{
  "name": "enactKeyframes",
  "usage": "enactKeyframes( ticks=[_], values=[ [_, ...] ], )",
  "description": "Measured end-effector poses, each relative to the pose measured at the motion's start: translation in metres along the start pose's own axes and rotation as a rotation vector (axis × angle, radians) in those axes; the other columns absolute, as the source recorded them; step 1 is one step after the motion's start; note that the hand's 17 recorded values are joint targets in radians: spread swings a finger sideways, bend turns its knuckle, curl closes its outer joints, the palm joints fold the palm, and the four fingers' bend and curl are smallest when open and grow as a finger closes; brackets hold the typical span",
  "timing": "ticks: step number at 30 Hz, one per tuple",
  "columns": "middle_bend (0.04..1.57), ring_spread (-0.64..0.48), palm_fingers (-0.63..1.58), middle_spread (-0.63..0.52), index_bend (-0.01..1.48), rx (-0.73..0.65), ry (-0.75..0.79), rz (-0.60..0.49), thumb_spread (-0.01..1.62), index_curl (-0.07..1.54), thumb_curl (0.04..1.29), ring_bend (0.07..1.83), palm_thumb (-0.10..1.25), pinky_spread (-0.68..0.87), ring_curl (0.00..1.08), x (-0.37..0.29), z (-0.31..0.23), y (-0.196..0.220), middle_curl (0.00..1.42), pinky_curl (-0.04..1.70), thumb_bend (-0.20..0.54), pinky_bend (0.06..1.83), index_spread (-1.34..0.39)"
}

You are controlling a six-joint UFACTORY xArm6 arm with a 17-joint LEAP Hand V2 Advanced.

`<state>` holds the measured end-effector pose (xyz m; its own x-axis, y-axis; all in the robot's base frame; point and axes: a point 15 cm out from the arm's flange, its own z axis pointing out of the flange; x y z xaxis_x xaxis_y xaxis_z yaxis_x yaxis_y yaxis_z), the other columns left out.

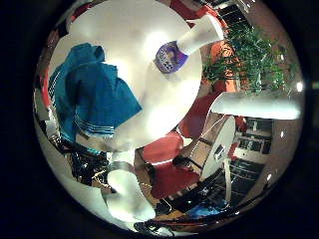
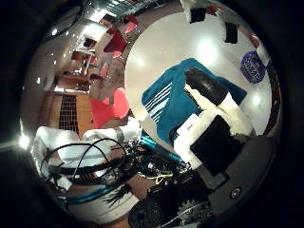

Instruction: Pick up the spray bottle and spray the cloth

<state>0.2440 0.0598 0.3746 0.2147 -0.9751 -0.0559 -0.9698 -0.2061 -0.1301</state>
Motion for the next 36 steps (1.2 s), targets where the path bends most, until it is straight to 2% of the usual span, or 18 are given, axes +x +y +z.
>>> enactKeyframes(
  ticks=[12,17,24,31,36],
  values=[
    [0.52,-0.04,0.51,-0.16,0.18,0.045,0.031,0.151,1.28,0.44,0.30,0.62,0.91,0.33,0.29,0.067,-0.017,0.012,0.56,0.34,-0.012,0.30,-0.36],
    [0.51,-0.04,0.50,-0.16,0.19,0.093,-0.003,0.230,1.29,0.43,0.28,0.63,0.80,0.32,0.29,0.097,-0.025,0.017,0.55,0.32,-0.024,0.33,-0.35],
    [0.51,-0.03,0.49,-0.15,0.18,0.250,-0.136,0.349,1.28,0.41,0.26,0.66,0.63,0.33,0.29,0.136,-0.036,0.014,0.56,0.30,-0.024,0.36,-0.34],
    [0.51,-0.02,0.44,-0.13,0.15,0.451,-0.260,0.468,1.20,0.39,0.25,0.69,0.53,0.34,0.29,0.190,-0.041,0.008,0.55,0.28,-0.031,0.43,-0.30],
    [0.44,0.06,0.24,-0.03,0.15,0.548,-0.385,0.533,1.12,0.32,0.25,0.71,0.43,0.37,0.29,0.219,-0.011,0.015,0.52,0.31,-0.028,0.57,-0.21]
  ],
)
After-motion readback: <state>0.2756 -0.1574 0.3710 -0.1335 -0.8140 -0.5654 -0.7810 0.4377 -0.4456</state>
